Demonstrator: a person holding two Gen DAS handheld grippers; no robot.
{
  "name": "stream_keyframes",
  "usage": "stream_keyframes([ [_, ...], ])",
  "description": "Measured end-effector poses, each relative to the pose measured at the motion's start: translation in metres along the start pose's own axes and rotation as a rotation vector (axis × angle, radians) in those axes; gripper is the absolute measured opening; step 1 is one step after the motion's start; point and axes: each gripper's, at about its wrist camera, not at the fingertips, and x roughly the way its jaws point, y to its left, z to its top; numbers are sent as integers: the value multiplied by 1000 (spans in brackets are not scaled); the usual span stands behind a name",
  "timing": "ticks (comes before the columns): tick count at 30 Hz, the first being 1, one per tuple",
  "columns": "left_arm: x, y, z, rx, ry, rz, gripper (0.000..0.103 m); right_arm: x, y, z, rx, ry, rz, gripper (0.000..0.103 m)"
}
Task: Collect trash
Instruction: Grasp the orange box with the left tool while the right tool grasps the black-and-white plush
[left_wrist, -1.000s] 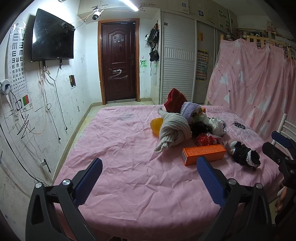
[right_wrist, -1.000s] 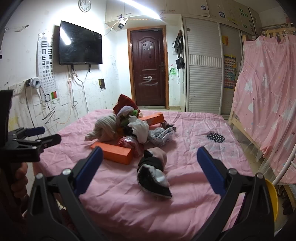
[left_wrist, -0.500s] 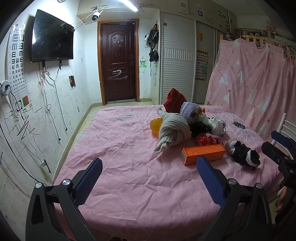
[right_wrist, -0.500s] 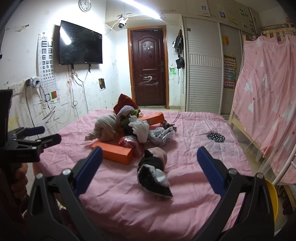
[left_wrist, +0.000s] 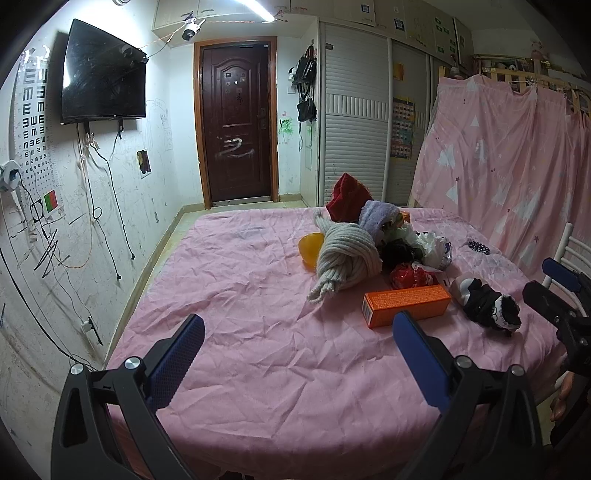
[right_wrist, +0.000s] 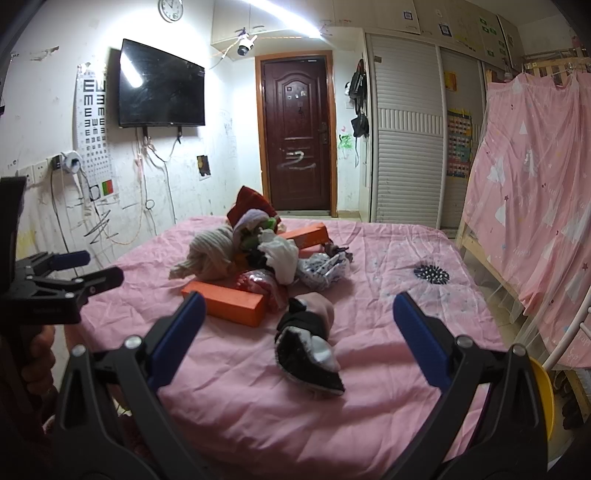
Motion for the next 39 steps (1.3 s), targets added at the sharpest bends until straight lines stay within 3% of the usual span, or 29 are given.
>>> stream_keyframes([
  [7, 8, -1, -2, 8, 28, -16, 95, 2, -1, -3, 6, 9, -5, 97],
  [20, 43, -32, 10, 68, 88, -153, 94, 20, -15, -11, 10, 81, -17, 97],
  [32, 83, -68, 15, 163, 195, -259, 88, 47, -29, -16, 75, 187, 88, 96],
  [35, 91, -72, 17, 164, 213, -285, 88, 56, -30, -17, 79, 227, 108, 65],
  [39, 98, -74, 20, 176, 233, -308, 87, 61, -30, -18, 91, 247, 157, 45],
])
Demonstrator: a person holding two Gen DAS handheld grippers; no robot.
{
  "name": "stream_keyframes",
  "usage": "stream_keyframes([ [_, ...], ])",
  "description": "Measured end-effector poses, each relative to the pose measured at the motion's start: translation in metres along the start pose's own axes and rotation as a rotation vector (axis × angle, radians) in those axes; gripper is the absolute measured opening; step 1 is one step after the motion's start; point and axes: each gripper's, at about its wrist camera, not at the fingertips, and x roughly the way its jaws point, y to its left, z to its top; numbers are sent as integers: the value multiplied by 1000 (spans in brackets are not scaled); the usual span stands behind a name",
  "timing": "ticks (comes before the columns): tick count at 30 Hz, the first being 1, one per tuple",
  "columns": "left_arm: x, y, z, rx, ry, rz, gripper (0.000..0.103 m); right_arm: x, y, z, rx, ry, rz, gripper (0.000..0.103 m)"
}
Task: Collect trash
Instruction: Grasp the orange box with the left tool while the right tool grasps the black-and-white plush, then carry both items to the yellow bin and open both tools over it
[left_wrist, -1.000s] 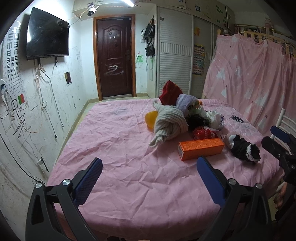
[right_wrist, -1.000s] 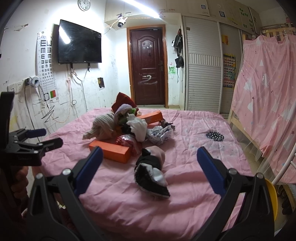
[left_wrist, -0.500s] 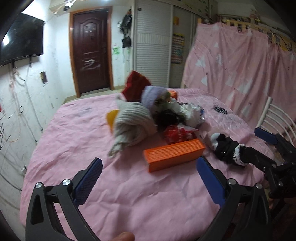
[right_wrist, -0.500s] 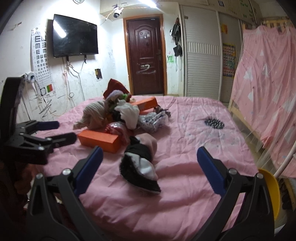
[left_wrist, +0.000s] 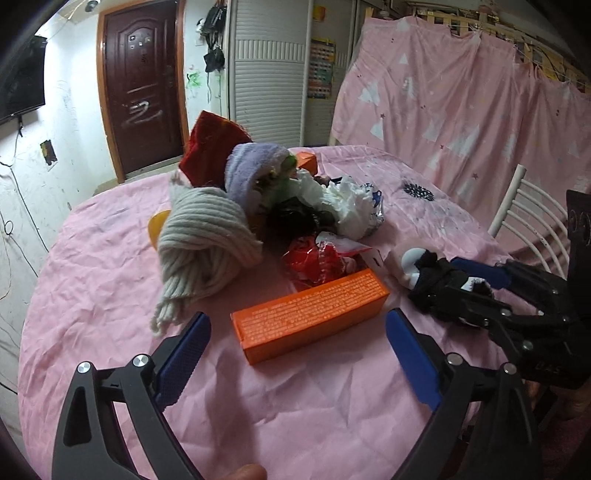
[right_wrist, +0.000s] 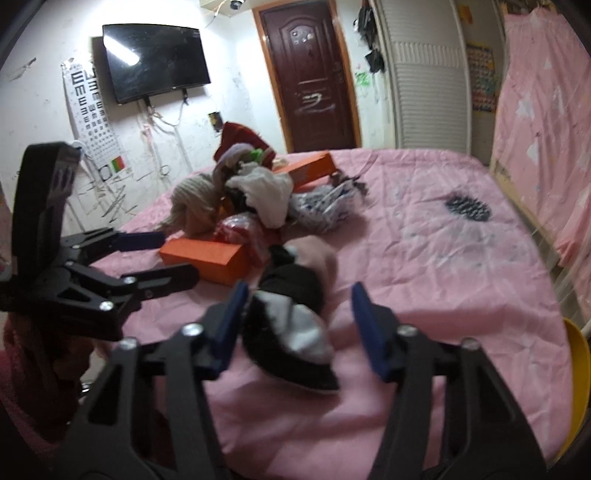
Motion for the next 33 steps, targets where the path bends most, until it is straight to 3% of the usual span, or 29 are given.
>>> stream_keyframes([
  [6, 10, -12, 4, 65, 41, -25, 65, -10, -12, 6, 59, -28, 36, 34],
  [10, 20, -23, 2, 129, 78, -31, 55, -14, -19, 9, 75, -34, 42, 32],
  [15, 16, -30, 2, 154, 79, -50, 31, -13, -21, 10, 82, -32, 57, 31],
  [25, 0, -30, 1, 115, 35, -61, 23, -26, -32, 12, 145, -67, 123, 30],
  [33, -26, -36, 9, 114, -15, -50, 23, -50, -43, 18, 172, -132, 116, 30],
])
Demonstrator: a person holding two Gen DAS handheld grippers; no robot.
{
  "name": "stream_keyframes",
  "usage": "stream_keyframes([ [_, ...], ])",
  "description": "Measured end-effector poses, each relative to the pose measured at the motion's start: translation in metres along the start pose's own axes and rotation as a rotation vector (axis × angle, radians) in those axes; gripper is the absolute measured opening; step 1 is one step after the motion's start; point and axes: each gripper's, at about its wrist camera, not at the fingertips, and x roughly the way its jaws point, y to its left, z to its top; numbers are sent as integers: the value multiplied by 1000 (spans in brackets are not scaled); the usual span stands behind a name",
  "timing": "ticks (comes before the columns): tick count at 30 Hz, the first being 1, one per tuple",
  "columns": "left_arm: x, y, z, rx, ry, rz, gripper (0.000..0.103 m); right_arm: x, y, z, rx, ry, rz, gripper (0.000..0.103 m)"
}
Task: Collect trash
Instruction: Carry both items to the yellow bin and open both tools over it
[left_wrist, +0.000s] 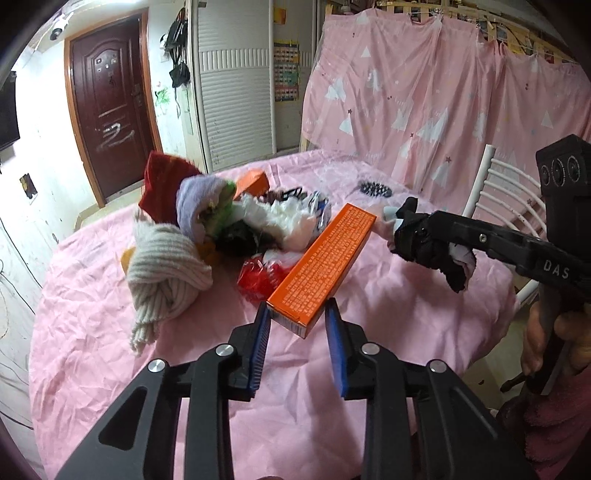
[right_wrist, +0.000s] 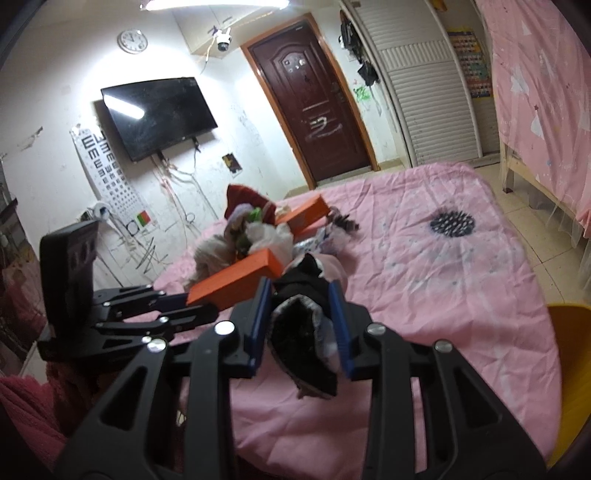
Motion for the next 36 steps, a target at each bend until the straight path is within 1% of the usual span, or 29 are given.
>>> stream_keyframes([
  [4, -3, -9, 10, -1, -16, -3, 23, -16, -9, 7, 15, -44, -22, 30],
  [10, 1, -34, 28, 18, -22, -31, 23, -51, -34, 19, 51, -132, -91, 30],
  [13, 2, -56, 41, 49, -34, -56, 23, -67, -49, 23, 67, -170, -167, 30],
  [15, 4, -73, 50, 76, -41, -72, 23, -81, -66, 23, 97, -201, -218, 30],
  [19, 12, -109, 65, 121, -42, -113, 23, -102, -91, 22, 132, -236, -334, 30],
  [25, 28, -159, 82, 161, -29, -161, 23, -119, -124, 15, 194, -259, -432, 30],
  [29, 39, -183, 93, 170, -12, -192, 23, -126, -137, 10, 240, -267, -440, 31],
  [32, 50, -203, 98, 187, 5, -210, 23, -131, -147, 6, 272, -277, -452, 34],
  [34, 56, -214, 101, 196, 14, -216, 23, -137, -154, 4, 294, -290, -471, 42],
  [35, 58, -219, 102, 197, 17, -219, 23, -142, -158, 3, 308, -302, -476, 49],
  [36, 61, -226, 104, 199, 22, -226, 23, -146, -161, 2, 319, -315, -480, 54],
])
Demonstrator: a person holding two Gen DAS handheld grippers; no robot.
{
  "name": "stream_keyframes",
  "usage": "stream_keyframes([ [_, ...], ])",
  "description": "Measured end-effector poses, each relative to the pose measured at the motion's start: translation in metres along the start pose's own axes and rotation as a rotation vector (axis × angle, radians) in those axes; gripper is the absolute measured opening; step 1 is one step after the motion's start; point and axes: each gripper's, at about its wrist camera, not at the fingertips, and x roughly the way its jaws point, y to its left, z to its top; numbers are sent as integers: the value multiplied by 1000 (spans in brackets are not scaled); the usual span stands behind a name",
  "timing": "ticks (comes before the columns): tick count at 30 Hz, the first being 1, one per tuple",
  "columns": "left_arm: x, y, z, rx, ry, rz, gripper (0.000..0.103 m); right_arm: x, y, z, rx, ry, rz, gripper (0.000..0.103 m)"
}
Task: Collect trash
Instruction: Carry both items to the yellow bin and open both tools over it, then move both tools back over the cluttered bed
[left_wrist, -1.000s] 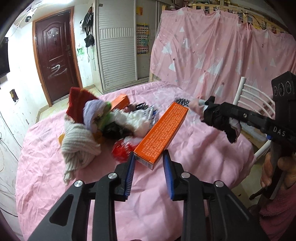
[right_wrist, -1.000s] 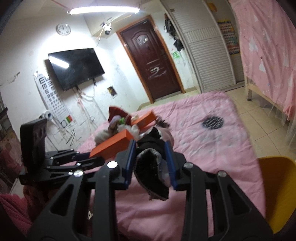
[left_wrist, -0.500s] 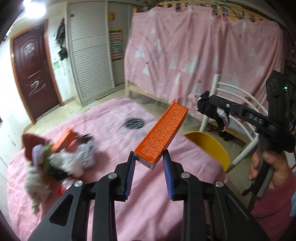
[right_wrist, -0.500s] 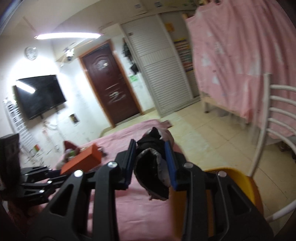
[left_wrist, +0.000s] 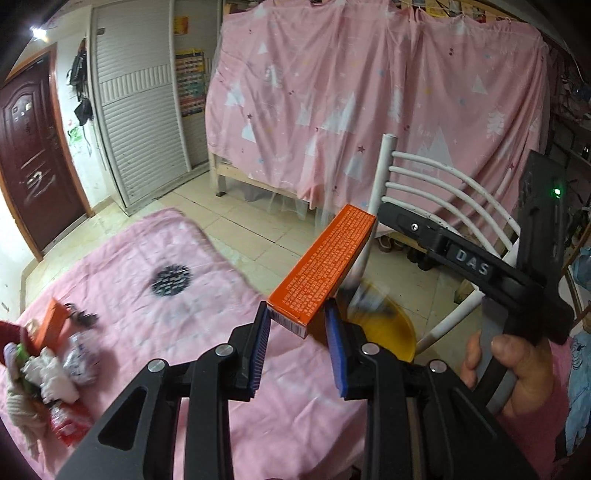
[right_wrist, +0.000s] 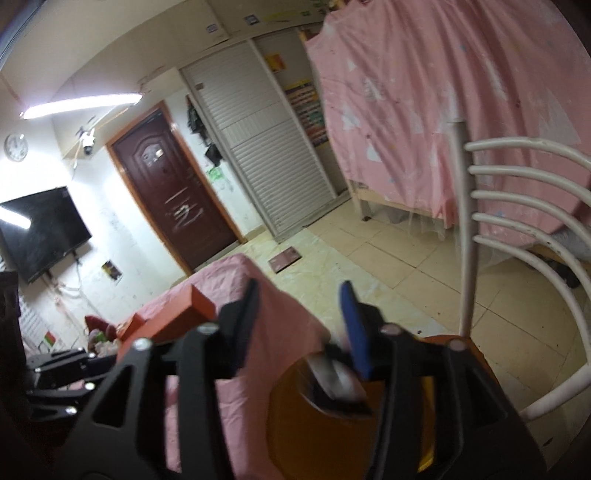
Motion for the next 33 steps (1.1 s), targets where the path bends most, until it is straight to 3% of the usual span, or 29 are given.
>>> stream_keyframes([
  [5, 26, -20, 13, 2, 29, -8, 25, -22, -25, 8, 82, -76, -30, 59],
  [7, 36, -26, 17, 9, 49, -11, 36, -26, -28, 10, 95, -85, -27, 61],
  [9, 44, -30, 17, 11, 62, 2, 61, -27, -30, 11, 101, -91, -22, 61],
  [15, 46, -21, 6, -14, 68, 36, 62, -23, -12, 12, 65, -70, 18, 62],
  [19, 30, -4, -1, -51, 48, 50, 63, -19, 10, 10, 23, -55, 41, 69],
  [28, -10, 45, -15, -147, 3, 101, 65, -4, 61, -1, -84, -6, 93, 70],
  [33, -27, 71, -25, -194, -10, 140, 67, 8, 86, -11, -144, 31, 126, 77],
])
